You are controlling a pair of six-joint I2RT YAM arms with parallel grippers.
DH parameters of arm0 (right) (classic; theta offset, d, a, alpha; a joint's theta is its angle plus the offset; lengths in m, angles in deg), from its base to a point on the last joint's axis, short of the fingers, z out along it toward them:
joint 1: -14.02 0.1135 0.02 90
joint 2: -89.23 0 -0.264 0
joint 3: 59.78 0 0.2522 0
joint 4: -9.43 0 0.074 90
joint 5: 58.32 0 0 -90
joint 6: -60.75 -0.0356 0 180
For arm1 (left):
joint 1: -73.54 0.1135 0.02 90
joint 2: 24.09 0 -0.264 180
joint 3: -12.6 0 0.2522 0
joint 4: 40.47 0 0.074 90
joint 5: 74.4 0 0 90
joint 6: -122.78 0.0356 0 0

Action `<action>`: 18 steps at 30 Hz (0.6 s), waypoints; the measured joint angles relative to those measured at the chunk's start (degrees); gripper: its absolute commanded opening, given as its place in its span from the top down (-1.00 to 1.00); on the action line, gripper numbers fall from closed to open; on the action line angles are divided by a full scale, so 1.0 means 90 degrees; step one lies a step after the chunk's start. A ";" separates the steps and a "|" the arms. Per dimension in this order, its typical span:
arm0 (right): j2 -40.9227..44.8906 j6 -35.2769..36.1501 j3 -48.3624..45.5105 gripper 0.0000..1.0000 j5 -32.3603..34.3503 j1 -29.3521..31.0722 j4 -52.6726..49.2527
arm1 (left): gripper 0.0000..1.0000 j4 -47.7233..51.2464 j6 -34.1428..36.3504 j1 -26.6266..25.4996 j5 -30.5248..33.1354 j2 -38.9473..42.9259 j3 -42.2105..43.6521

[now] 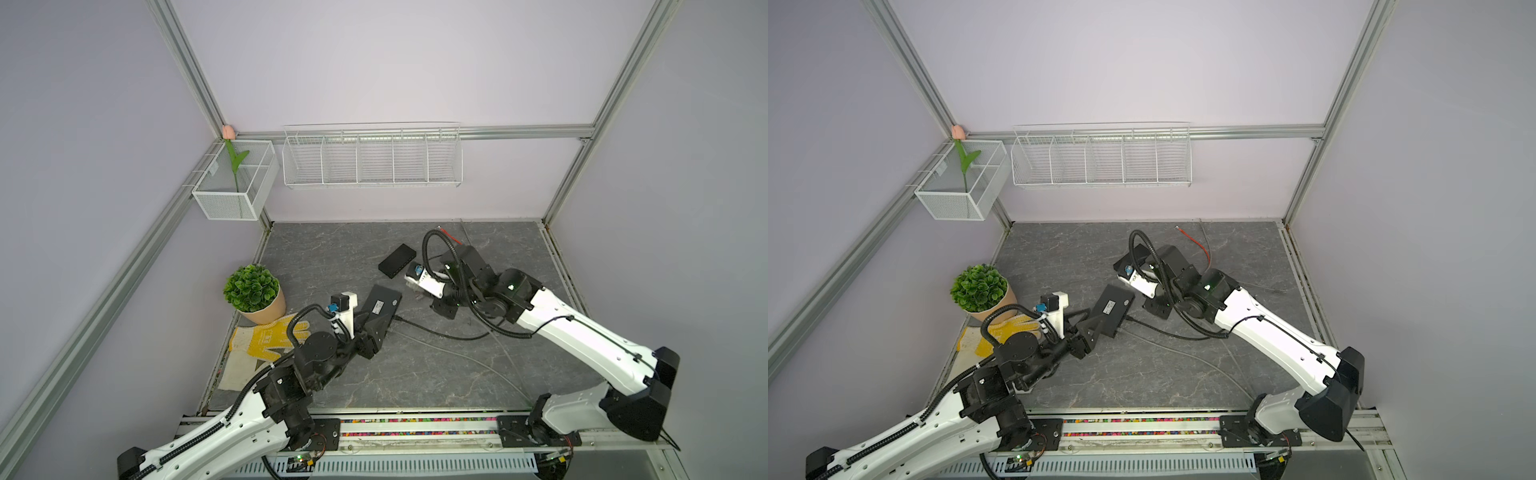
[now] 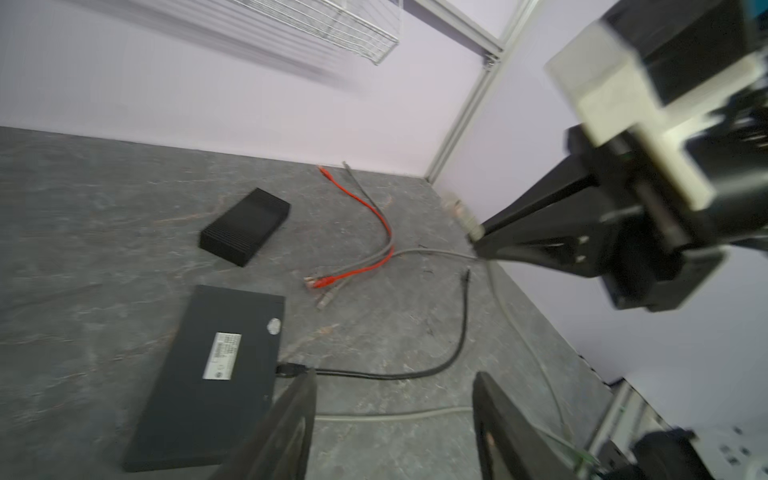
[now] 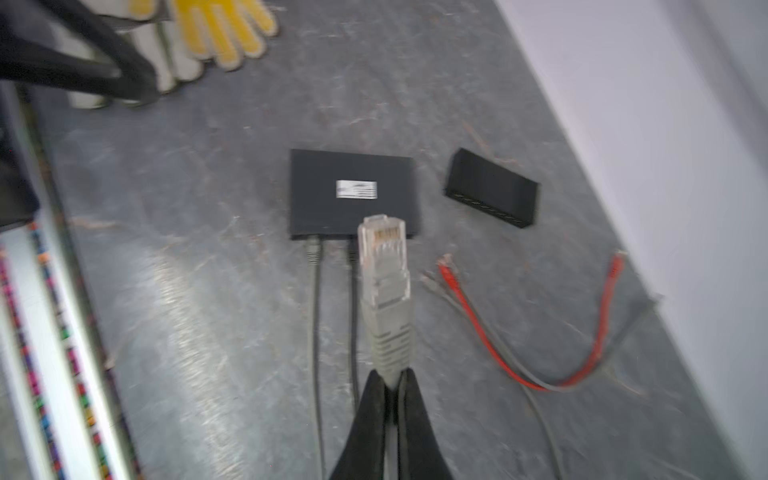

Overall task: Insert the plug into the switch port
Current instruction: 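Carry the grey plug to the switch with the right gripper while the left grips it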

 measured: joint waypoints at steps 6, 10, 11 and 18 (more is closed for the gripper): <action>-0.1110 0.0454 0.2181 0.87 0.2501 -0.0049 -0.0984 | -0.15 0.0056 -0.0163 0.1634 -0.0313 -0.1234 -0.0306; -0.1666 0.0959 0.2042 0.87 0.3383 -0.0053 -0.0918 | -0.13 0.0041 -0.0243 0.2021 -0.0527 -0.1508 -0.0301; -0.1853 0.1069 0.1974 0.87 0.3502 -0.0053 -0.0874 | -0.13 0.0044 -0.0245 0.2076 -0.0549 -0.1518 -0.0301; -0.2577 0.1423 0.1365 0.87 0.3334 -0.0056 -0.0712 | -0.05 -0.0238 -0.0357 0.2856 -0.0901 -0.1807 -0.0245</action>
